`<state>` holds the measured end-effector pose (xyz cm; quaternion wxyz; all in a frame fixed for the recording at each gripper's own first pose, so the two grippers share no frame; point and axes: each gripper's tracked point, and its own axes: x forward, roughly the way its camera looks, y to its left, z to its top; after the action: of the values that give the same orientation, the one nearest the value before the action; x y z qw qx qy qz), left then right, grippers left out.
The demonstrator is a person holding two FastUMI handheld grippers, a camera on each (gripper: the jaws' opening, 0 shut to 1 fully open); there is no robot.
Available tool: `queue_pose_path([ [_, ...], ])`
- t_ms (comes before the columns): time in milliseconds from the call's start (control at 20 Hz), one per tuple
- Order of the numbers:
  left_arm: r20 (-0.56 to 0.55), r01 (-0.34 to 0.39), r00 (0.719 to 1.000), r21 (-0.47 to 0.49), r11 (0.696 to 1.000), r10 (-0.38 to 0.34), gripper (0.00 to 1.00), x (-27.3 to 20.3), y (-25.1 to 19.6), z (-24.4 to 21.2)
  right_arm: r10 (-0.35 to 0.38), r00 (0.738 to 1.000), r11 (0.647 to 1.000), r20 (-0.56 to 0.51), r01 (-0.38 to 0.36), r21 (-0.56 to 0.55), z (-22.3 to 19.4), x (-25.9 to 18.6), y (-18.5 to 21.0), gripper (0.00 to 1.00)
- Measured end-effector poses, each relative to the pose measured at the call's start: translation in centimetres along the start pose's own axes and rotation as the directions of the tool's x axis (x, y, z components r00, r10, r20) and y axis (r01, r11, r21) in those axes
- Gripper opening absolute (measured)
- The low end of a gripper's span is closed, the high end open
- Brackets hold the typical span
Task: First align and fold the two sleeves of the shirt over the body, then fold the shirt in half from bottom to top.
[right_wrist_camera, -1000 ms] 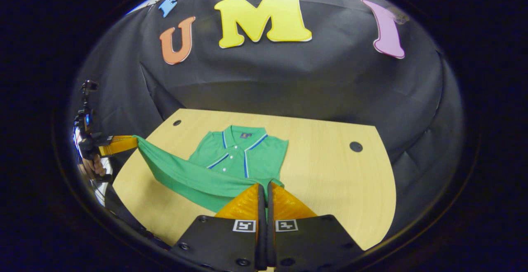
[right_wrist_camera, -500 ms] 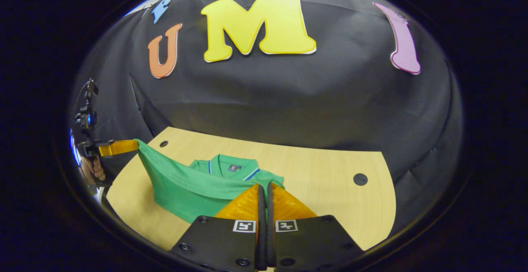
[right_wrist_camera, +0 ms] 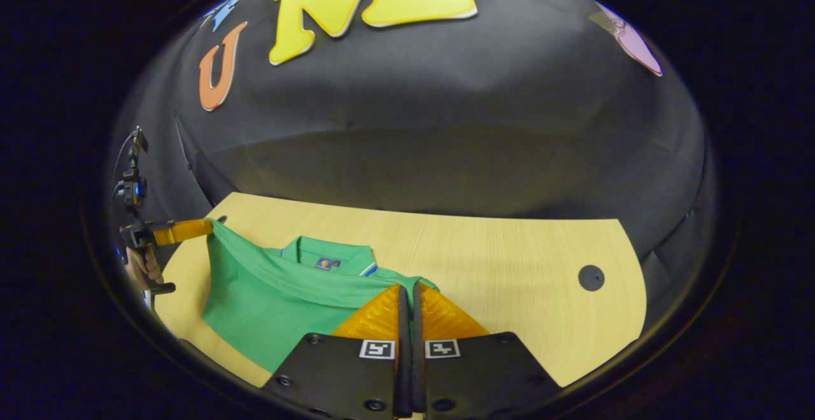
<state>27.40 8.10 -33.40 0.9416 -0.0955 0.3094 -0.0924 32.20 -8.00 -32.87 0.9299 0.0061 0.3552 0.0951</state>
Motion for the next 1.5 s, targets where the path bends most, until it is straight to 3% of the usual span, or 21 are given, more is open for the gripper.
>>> queue_pose_path([
  [100, -0.040, -0.046, 0.998, 0.008, 0.999, 0.046, 0.03, 1.8, 1.2, -1.8, -0.007, 1.000, 1.000, -0.016, 0.008, 0.006, -1.2, 2.1, -0.4, 0.03],
  [250, -0.084, -0.052, 0.995, -0.016, 0.999, 0.050, 0.03, 3.4, 1.4, -3.5, -0.021, 0.999, 1.000, -0.045, 0.021, -0.003, -2.9, 4.4, -0.9, 0.00],
  [500, -0.126, -0.093, 0.988, 0.019, 0.995, 0.095, 0.07, 4.8, 2.0, -5.3, -0.046, 0.997, 0.999, -0.062, 0.045, -0.005, -4.0, 5.8, -1.6, 0.00],
  [550, -0.125, -0.102, 0.987, 0.030, 0.994, 0.105, 0.09, 4.8, 2.1, -5.1, -0.046, 0.996, 0.999, -0.078, 0.045, -0.010, -4.4, 5.9, -1.5, 0.05],
  [650, -0.110, -0.122, 0.986, 0.052, 0.991, 0.128, 0.18, 4.4, 2.2, -4.4, -0.041, 0.995, 0.999, -0.086, 0.041, -0.006, -4.5, 5.4, -1.3, 0.10],
  [750, -0.086, -0.139, 0.986, 0.061, 0.988, 0.144, 0.36, 3.6, 2.1, -3.3, -0.048, 0.997, 0.999, -0.054, 0.049, 0.007, -3.5, 4.5, -1.0, 0.17],
  [800, -0.070, -0.147, 0.986, 0.054, 0.988, 0.151, 0.59, 2.8, 1.9, -2.5, -0.056, 0.998, 0.998, -0.042, 0.056, 0.011, -3.0, 3.7, -1.0, 0.37],
  [850, -0.050, -0.151, 0.987, 0.040, 0.988, 0.153, 0.90, 2.0, 1.6, -1.7, -0.063, 0.998, 0.998, -0.015, 0.063, 0.025, -2.3, 2.7, -0.8, 0.58],
  [950, 0.002, -0.162, 0.987, 0.015, 0.987, 0.162, 0.98, -0.2, 0.9, 0.5, -0.101, 0.994, 0.994, 0.046, 0.099, 0.042, -0.3, 0.8, -1.1, 1.00],
  [1200, 0.201, -0.180, 0.966, 0.074, 0.981, 0.162, 0.98, -9.2, -2.8, 8.7, -0.138, 0.966, 0.990, 0.216, 0.137, 0.021, 5.7, -9.0, 2.0, 0.96],
  [1500, 0.413, -0.160, 0.904, 0.092, 0.983, 0.109, 0.98, -23.5, -10.4, 16.2, -0.194, 0.877, 0.979, 0.439, 0.205, 0.023, 10.0, -24.3, 7.3, 1.00],
])
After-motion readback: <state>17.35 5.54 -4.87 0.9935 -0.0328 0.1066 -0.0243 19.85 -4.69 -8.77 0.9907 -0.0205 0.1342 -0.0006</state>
